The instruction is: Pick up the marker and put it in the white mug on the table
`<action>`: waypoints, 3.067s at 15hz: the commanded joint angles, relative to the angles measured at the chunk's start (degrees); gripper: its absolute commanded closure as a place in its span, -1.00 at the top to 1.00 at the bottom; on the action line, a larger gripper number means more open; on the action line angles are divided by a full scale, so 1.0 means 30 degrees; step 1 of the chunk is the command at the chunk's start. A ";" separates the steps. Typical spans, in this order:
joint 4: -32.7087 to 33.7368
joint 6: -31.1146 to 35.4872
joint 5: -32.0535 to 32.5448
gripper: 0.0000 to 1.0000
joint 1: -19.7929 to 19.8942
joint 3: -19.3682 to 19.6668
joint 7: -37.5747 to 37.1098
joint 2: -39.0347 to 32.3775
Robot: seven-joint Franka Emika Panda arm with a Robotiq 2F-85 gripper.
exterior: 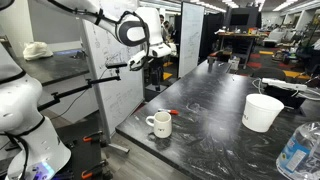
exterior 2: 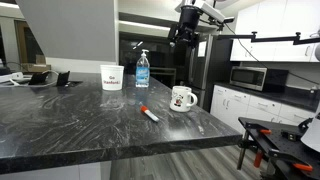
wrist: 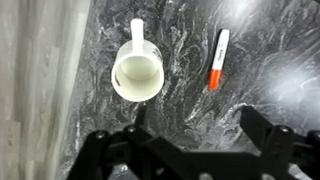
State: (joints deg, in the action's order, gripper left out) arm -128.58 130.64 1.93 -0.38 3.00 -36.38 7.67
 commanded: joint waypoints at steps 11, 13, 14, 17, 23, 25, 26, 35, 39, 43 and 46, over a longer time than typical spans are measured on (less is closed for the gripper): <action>0.0025 -0.0031 -0.0097 1.00 0.0512 -0.0493 0.0079 -0.0005; 0.0025 -0.0031 -0.0097 1.00 0.0512 -0.0493 0.0079 -0.0005; 0.0025 -0.0031 -0.0097 1.00 0.0512 -0.0493 0.0079 -0.0005; 0.0025 -0.0031 -0.0097 1.00 0.0512 -0.0493 0.0079 -0.0005; 0.2361 -0.1113 -0.1142 1.00 0.0395 -0.0754 -0.1401 -0.1768; 0.2679 -0.1469 -0.1272 1.00 0.0019 -0.1167 -0.2173 -0.2492; 0.3236 -0.1939 -0.1004 1.00 -0.0185 -0.1438 -0.2848 -0.3223; 0.8557 -0.4920 -0.1447 1.00 -0.2003 -0.1689 -0.3045 -0.9617; 1.0178 -0.4367 -0.2066 1.00 -0.2140 -0.1532 -0.2784 -1.1782; 1.0860 -0.4052 -0.2684 1.00 -0.2243 -0.1196 -0.3113 -1.3204; 1.1374 -0.3639 -0.3086 1.00 -0.2181 -0.0984 -0.3039 -1.4220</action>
State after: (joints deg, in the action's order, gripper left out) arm -97.19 119.97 -5.21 -5.98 -1.43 -45.41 -32.49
